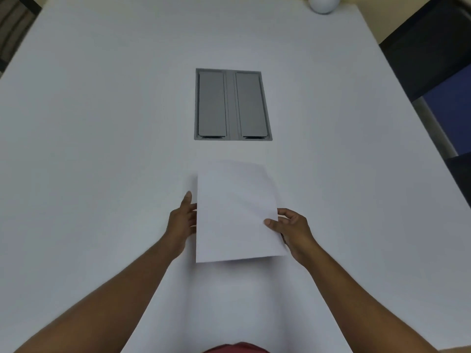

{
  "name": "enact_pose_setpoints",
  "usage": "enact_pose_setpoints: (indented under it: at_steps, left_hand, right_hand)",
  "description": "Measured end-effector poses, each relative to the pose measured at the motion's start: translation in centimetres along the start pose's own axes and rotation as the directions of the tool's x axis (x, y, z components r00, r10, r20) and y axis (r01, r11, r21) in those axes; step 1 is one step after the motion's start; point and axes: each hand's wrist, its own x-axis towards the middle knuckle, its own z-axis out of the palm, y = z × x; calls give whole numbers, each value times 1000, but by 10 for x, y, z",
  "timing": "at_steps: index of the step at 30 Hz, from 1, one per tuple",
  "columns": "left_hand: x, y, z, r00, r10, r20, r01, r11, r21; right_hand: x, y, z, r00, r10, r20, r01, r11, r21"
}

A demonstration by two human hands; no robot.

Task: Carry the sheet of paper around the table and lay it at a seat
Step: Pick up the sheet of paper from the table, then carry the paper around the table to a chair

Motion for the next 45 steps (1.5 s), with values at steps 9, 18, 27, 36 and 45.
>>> enact_pose_setpoints:
  at_steps: [9, 18, 27, 36, 45]
  left_hand:
    - [-34, 53, 22, 974, 196, 117, -201, 979, 34]
    - [-72, 53, 98, 885, 210, 416, -294, 944, 149]
    - [-154, -7, 242, 694, 146, 705, -447, 855, 263]
    - [-276, -131, 407, 395, -68, 916, -575, 760, 304]
    - [-361, -278, 530, 322, -173, 931, -605, 719, 343]
  right_hand:
    - [-94, 2, 8, 995, -96, -32, 96, 995, 4]
    - [-179, 34, -24, 919, -153, -363, 213, 968, 133]
    - [-278, 98, -117, 727, -118, -676, 399, 874, 278]
    - [-400, 201, -249, 529, -18, -849, 556, 763, 330]
    - [-476, 287, -379, 417, 118, -901, 536, 769, 349]
